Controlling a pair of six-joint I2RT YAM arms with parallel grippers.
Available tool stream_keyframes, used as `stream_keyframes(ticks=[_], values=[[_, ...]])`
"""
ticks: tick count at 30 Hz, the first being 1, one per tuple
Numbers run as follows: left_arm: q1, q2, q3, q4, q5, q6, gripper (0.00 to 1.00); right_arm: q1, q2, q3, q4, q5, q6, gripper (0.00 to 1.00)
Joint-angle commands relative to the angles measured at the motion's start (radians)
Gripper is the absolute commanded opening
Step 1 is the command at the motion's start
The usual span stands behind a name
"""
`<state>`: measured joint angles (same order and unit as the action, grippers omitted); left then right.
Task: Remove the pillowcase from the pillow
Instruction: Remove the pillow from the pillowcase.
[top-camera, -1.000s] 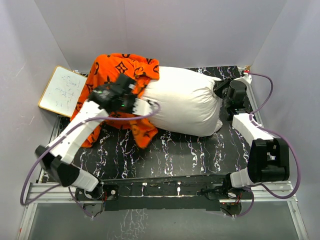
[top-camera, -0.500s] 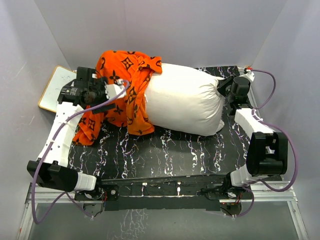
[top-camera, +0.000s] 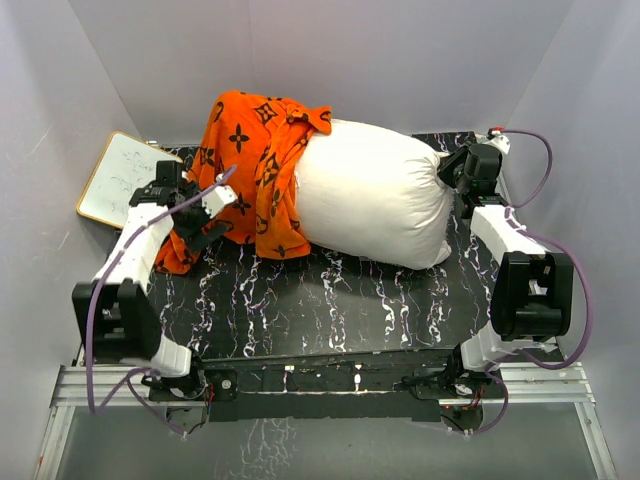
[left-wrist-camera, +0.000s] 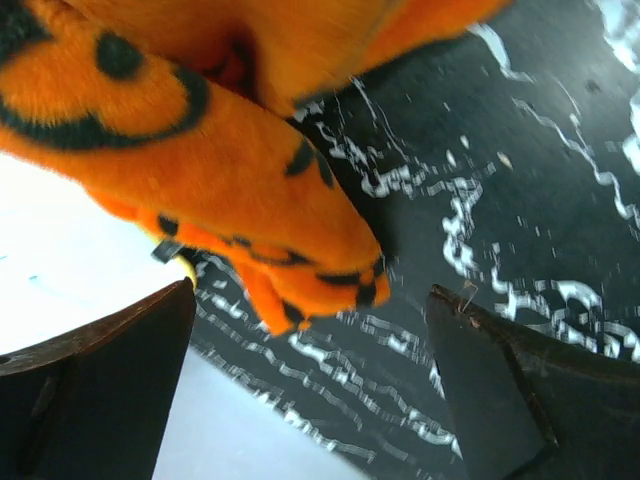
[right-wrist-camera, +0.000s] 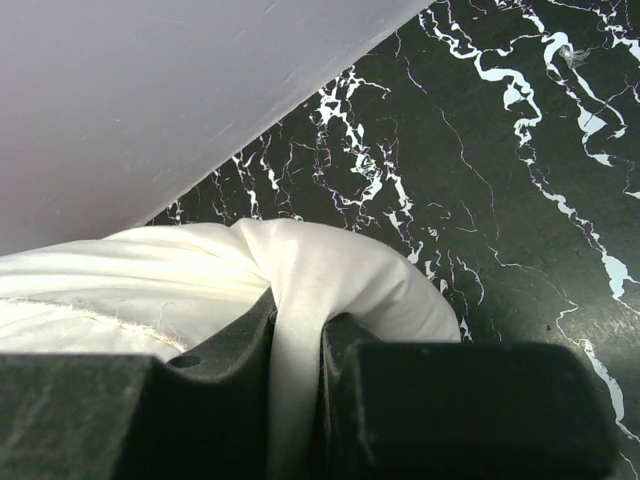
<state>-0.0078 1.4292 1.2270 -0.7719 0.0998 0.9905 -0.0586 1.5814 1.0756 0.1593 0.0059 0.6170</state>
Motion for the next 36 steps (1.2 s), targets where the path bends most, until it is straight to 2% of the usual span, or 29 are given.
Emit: stream_keyframes(ticks=[1, 6, 9, 10, 12, 13, 14, 15, 16, 17, 21, 24, 27, 29, 33, 36], values=[[0.084, 0.190, 0.072, 0.161, 0.026, -0.221, 0.97, -0.022, -0.004, 0.004, -0.064, 0.050, -0.090, 0.14], [0.099, 0.245, 0.032, 0.285, 0.086, -0.304, 0.97, -0.020, -0.024, -0.029, -0.047, 0.025, -0.099, 0.12], [0.099, 0.274, 0.030, 0.274, 0.171, -0.343, 0.95, -0.020, -0.038, -0.068, -0.029, 0.026, -0.103, 0.10], [0.100, 0.289, 0.040, 0.261, 0.186, -0.348, 0.85, -0.021, -0.043, -0.078, -0.029, 0.030, -0.102, 0.10], [0.098, 0.303, 0.049, 0.258, 0.195, -0.365, 0.40, -0.023, -0.050, -0.095, -0.031, 0.036, -0.093, 0.14], [0.098, 0.299, 0.059, 0.255, 0.199, -0.371, 0.16, -0.025, -0.054, -0.094, -0.043, 0.029, -0.091, 0.24], [0.098, 0.290, 0.073, 0.248, 0.201, -0.385, 0.01, -0.030, -0.059, -0.086, -0.064, 0.016, -0.087, 0.38], [0.099, 0.274, 0.099, 0.240, 0.211, -0.402, 0.00, -0.034, -0.072, -0.075, -0.093, 0.003, -0.079, 0.55], [0.099, 0.255, 0.119, 0.225, 0.218, -0.419, 0.00, -0.038, -0.090, -0.069, -0.115, -0.006, -0.073, 0.88], [0.100, 0.233, 0.142, 0.213, 0.230, -0.437, 0.00, -0.046, -0.117, -0.071, -0.126, -0.019, -0.063, 0.97], [0.099, 0.186, 0.256, 0.144, 0.227, -0.504, 0.00, -0.134, -0.253, -0.164, -0.129, -0.197, 0.055, 0.99], [0.100, 0.194, 0.364, 0.068, 0.215, -0.551, 0.00, -0.147, -0.370, -0.281, -0.082, -0.277, 0.100, 0.98], [0.101, 0.237, 0.483, -0.010, 0.223, -0.596, 0.00, -0.123, -0.503, -0.419, 0.012, -0.302, 0.119, 0.98], [0.101, 0.274, 0.578, -0.060, 0.250, -0.625, 0.00, -0.100, -0.561, -0.463, 0.000, -0.267, 0.101, 0.98], [0.093, 0.320, 0.784, -0.153, 0.342, -0.671, 0.00, -0.104, -0.550, -0.427, -0.029, -0.237, 0.081, 0.99], [0.072, 0.351, 1.025, -0.243, 0.378, -0.670, 0.00, -0.109, -0.419, -0.228, -0.101, -0.238, 0.048, 0.98]])
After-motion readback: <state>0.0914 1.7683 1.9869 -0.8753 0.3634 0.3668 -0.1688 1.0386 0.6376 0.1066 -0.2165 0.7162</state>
